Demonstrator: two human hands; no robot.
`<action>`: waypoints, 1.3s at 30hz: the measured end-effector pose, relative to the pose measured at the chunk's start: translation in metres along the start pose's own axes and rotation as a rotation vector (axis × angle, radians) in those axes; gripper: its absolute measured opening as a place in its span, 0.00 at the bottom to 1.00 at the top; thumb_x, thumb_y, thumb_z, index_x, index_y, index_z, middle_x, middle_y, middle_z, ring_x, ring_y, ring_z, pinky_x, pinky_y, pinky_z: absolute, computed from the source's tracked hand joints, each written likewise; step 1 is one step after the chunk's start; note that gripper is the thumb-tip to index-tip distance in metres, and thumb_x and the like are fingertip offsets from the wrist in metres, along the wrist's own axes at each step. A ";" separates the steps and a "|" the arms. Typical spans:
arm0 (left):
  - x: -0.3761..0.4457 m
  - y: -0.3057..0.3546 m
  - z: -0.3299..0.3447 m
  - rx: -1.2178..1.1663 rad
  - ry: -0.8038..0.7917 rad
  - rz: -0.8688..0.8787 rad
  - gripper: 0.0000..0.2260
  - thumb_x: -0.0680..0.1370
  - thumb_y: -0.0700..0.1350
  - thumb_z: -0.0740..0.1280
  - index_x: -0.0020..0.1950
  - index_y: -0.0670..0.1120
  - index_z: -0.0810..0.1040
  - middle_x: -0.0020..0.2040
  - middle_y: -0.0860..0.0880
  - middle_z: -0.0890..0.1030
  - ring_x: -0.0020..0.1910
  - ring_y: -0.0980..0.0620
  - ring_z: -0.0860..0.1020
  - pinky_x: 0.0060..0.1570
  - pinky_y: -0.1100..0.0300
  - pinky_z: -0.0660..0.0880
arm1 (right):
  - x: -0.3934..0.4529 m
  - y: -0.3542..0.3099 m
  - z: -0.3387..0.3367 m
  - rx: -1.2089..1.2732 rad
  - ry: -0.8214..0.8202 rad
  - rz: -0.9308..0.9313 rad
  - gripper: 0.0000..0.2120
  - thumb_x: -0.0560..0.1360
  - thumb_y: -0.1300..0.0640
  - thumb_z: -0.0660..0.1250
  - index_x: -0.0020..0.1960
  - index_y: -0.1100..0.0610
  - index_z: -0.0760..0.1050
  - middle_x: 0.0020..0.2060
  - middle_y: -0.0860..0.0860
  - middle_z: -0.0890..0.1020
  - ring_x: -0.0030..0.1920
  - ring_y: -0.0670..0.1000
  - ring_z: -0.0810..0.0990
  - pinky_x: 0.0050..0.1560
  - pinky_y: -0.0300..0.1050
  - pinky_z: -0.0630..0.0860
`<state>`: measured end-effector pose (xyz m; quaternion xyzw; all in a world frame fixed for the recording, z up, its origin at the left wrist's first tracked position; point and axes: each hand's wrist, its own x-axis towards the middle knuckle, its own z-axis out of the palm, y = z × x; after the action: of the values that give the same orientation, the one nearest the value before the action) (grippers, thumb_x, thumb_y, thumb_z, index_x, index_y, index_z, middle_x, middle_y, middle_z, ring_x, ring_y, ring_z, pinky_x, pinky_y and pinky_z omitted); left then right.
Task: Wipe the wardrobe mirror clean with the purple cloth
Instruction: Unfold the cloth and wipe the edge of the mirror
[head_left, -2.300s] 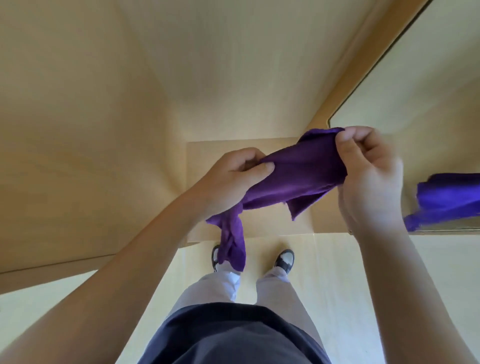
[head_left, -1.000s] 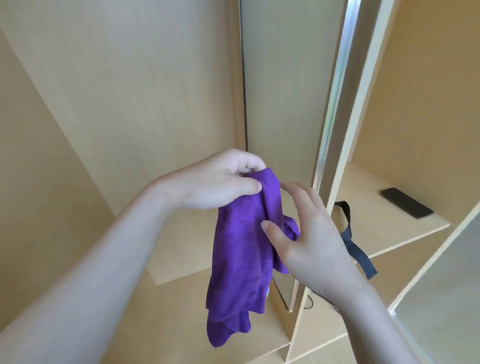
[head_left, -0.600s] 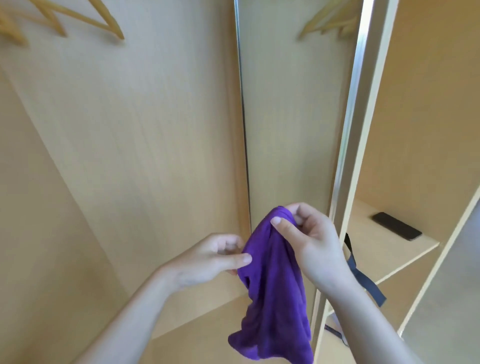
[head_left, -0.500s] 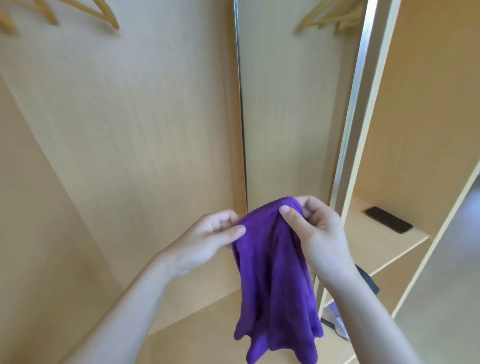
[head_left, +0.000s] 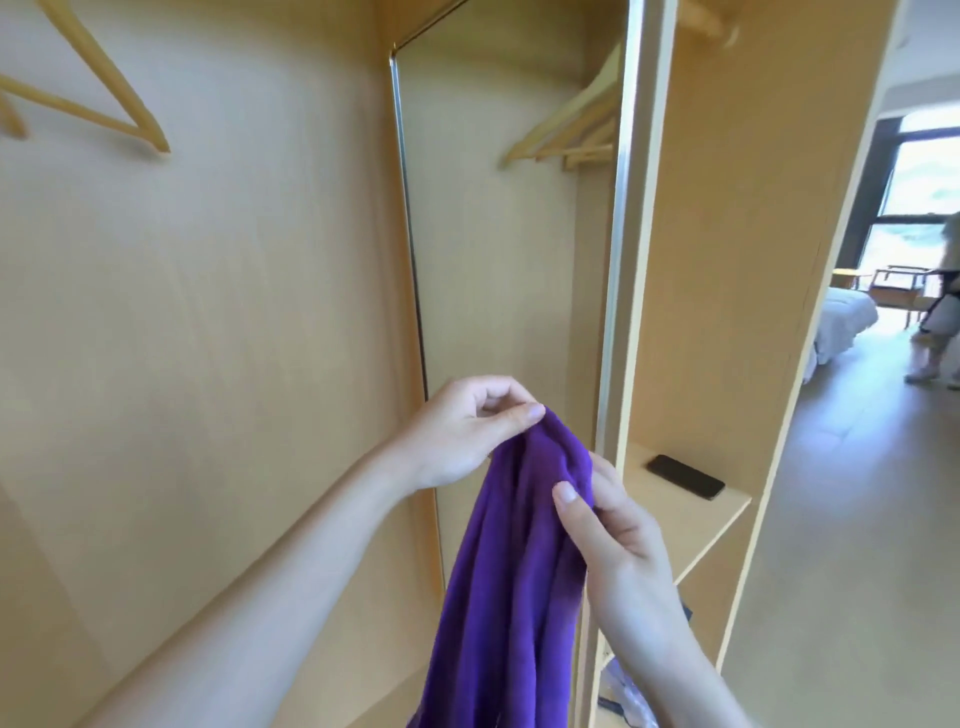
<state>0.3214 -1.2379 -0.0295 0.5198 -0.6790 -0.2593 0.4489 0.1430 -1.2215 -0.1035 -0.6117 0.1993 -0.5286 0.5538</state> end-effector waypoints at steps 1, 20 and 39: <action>0.003 -0.002 0.001 -0.012 -0.009 -0.014 0.11 0.81 0.48 0.68 0.49 0.40 0.82 0.44 0.42 0.84 0.43 0.51 0.79 0.49 0.50 0.76 | 0.003 -0.005 0.000 -0.041 0.012 -0.056 0.13 0.83 0.58 0.63 0.60 0.50 0.84 0.64 0.45 0.79 0.67 0.45 0.77 0.63 0.41 0.74; 0.017 -0.021 -0.001 -0.253 0.094 -0.058 0.05 0.81 0.36 0.65 0.51 0.40 0.81 0.40 0.47 0.81 0.40 0.53 0.80 0.44 0.59 0.79 | 0.081 0.005 -0.030 -0.799 0.457 -0.357 0.27 0.79 0.61 0.67 0.75 0.55 0.63 0.72 0.50 0.63 0.62 0.28 0.64 0.55 0.20 0.64; 0.035 -0.051 -0.013 -0.246 0.318 -0.251 0.07 0.80 0.35 0.65 0.51 0.45 0.81 0.45 0.48 0.80 0.41 0.53 0.79 0.42 0.59 0.78 | 0.113 0.023 -0.041 -0.769 0.619 -0.365 0.13 0.79 0.55 0.68 0.42 0.58 0.66 0.50 0.53 0.68 0.41 0.42 0.64 0.39 0.34 0.62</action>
<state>0.3550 -1.2855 -0.0529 0.5759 -0.4932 -0.3085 0.5744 0.1557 -1.3413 -0.0832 -0.6106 0.4233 -0.6613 0.1035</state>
